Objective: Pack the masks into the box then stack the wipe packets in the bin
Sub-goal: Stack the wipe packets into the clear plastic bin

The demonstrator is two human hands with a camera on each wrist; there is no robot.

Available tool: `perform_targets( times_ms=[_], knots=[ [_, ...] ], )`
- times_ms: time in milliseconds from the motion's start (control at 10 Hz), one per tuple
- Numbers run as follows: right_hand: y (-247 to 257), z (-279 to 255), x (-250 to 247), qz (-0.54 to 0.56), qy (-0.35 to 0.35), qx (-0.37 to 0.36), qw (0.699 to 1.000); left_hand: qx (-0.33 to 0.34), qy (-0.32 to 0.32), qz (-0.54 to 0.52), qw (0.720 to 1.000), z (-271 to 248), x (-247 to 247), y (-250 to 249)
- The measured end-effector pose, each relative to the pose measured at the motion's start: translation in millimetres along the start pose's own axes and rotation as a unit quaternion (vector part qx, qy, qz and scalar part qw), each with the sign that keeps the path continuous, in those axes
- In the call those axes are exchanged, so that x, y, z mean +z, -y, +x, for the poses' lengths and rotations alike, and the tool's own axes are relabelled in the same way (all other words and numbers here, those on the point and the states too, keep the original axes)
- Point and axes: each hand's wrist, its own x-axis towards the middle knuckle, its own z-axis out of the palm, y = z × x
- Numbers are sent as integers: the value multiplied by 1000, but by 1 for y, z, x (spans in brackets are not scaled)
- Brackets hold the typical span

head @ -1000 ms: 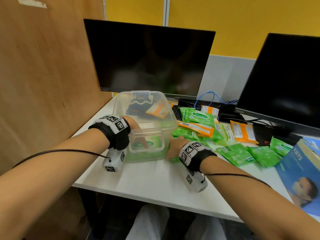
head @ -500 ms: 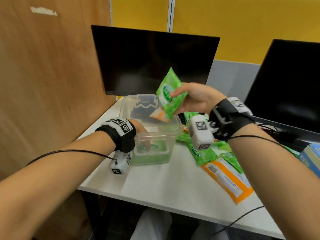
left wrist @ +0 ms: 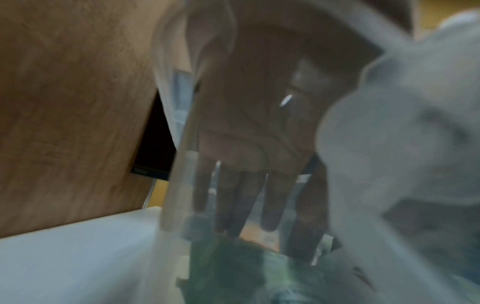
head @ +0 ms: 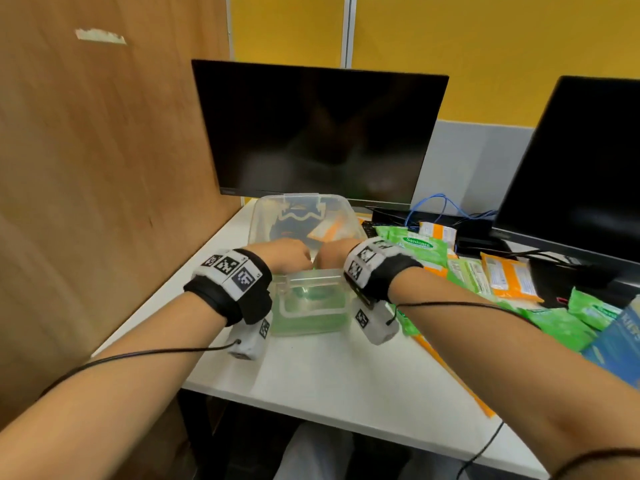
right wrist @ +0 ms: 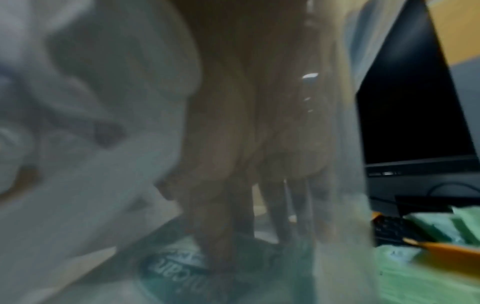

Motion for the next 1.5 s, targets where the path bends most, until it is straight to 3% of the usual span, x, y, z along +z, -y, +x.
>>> perform_targets(
  times_ms=[100, 200, 300, 400, 500, 600, 700, 800, 900, 1000, 1100, 1200, 1300, 1400, 1500],
  knots=[
    [-18, 20, 15, -40, 21, -25, 999, -23, 84, 25, 996, 2, 1, 6],
    [-15, 26, 14, -66, 38, -25, 997, -100, 71, -44, 991, -6, -3, 8],
    [-8, 25, 12, 27, 14, -30, 999, -133, 65, -83, 986, 2, -1, 11],
    [-10, 8, -11, 188, -218, -46, 956, -145, 59, -79, 984, 2, 0, 11],
    [-43, -8, -33, 269, -340, 50, 900, -153, 34, -83, 984, -1, 1, 9],
    [-98, -24, -6, 120, -118, 190, 967, -149, 33, -76, 985, -4, 0, 7],
    [-129, -28, 38, -54, 41, 187, 980, -153, 39, -65, 985, -7, -1, 6],
    [-120, -35, 46, -18, 66, 201, 977, -150, 27, -89, 984, -8, -1, 6],
    [-115, -40, 60, -73, 17, 195, 978, -149, 20, -98, 984, -10, -1, 5],
    [-119, -40, 72, -69, 19, 213, 974, -146, 22, -92, 985, -8, -1, 7],
    [-121, -41, 53, -1, 48, 213, 976, -147, 34, -99, 983, -6, -1, 9],
    [-115, -58, 7, 169, 112, 212, 956, -142, 28, -110, 983, 1, 1, 10],
    [-120, -75, -55, 365, 69, 204, 906, -102, 64, -92, 988, 5, 3, 9],
    [-117, -88, -91, 542, 38, 119, 831, -38, 48, -103, 993, 9, 3, 6],
    [-93, -88, -92, 704, 27, -41, 708, 15, -104, -217, 970, 22, 3, 7]
  ],
)
